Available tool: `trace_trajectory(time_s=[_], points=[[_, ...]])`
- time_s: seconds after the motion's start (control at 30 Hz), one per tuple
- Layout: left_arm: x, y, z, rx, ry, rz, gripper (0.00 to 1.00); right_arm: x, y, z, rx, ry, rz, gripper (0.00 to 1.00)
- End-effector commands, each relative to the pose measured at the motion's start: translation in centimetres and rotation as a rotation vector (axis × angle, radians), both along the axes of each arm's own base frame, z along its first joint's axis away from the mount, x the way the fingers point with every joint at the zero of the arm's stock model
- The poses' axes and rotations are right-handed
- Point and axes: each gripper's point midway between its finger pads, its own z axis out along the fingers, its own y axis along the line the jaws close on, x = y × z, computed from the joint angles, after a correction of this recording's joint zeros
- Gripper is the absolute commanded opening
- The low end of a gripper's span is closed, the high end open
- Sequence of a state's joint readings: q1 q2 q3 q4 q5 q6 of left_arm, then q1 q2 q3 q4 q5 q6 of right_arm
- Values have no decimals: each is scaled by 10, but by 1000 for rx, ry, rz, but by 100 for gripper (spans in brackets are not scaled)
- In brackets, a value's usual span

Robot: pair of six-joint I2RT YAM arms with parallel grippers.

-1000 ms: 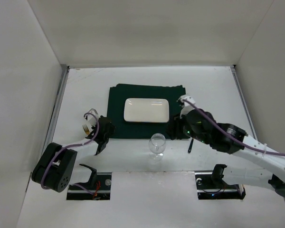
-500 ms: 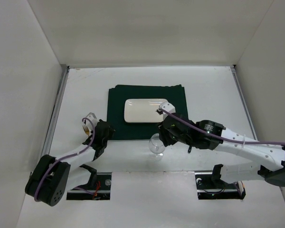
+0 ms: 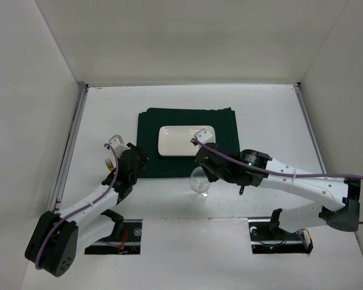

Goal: Set the dinner table for one person

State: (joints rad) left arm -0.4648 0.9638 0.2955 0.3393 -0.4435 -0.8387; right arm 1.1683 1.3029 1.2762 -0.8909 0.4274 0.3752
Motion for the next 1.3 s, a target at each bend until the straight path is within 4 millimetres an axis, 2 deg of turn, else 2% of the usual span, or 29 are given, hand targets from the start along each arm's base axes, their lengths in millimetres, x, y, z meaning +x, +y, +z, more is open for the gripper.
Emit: trace_trajectory(time_s=[0.0,0.13,0.23,0.37,0.53,0.7,0.87,0.97,1.07,1.27], points=[[16,-17,26,-14,-76,-28,28,11,0,26,16,-70,-24,13],[23,-27,33,-37,-111,-43,29,12,-6,42,31,-93,-54,10],[23,-28,33,-39,-131,-47,30,15,-13,67,96,-128,-83,9],[22,-28,27,-44,-137,-61,33,31,-32,103,188,-193,-170,9],[19,-31,15,-22,-126,-89,36,88,-62,142,295,-318,-330,9],[19,-33,7,-18,-111,-102,36,162,-86,158,289,-377,-467,9],[19,-37,4,-21,-106,-116,36,231,-116,156,205,-397,-588,9],[20,-34,2,-23,-100,-107,36,264,-129,140,145,-369,-633,9],[20,-35,3,-27,-102,-110,36,283,-141,122,104,-341,-673,8],[19,-36,1,-19,-99,-114,36,307,-146,97,68,-310,-692,8]])
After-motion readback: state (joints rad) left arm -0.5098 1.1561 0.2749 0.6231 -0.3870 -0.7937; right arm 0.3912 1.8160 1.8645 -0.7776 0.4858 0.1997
